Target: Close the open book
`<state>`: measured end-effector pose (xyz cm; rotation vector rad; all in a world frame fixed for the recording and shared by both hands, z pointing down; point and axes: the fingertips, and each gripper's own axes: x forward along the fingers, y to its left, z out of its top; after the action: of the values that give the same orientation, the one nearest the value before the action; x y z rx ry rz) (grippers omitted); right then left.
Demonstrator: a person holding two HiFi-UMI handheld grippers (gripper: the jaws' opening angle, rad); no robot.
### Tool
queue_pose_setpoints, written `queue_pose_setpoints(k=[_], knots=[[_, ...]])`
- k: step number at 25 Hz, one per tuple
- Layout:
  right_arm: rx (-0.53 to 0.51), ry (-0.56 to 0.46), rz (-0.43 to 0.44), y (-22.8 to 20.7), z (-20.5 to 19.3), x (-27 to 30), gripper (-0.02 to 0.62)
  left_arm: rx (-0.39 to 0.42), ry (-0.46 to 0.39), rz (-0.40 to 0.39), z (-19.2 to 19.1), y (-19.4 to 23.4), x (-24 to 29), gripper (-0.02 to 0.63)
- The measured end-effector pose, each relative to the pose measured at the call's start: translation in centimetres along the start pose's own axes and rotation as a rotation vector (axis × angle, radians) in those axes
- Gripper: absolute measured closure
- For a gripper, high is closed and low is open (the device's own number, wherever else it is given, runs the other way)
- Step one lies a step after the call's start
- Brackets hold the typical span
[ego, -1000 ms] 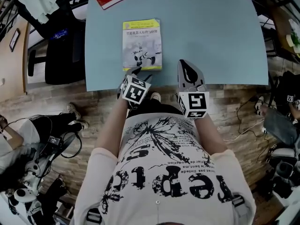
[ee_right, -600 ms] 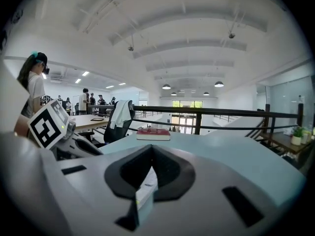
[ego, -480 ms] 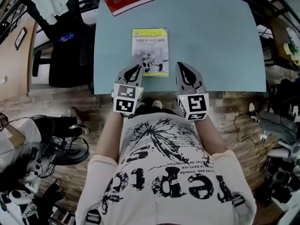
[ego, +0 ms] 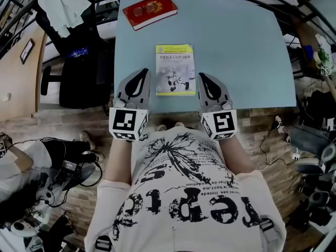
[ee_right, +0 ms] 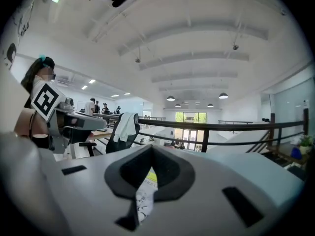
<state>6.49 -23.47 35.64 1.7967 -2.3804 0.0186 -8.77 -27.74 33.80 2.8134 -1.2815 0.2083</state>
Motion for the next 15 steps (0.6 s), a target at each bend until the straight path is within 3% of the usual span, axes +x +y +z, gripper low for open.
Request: queue_pose_setpoints(k=[6,15], knots=[[-0.022,-0.025,-0.018,0.8,1.2,0.3,0.586,0.005,-0.101,-0.017,2.1,1.5,-1.9,0.584],[-0.007,-0.008,-0.047,0.7,1.4,1.4,0.588,-0.019,-0.105,-0.036,2.4,2.6,-2.0,0.586]])
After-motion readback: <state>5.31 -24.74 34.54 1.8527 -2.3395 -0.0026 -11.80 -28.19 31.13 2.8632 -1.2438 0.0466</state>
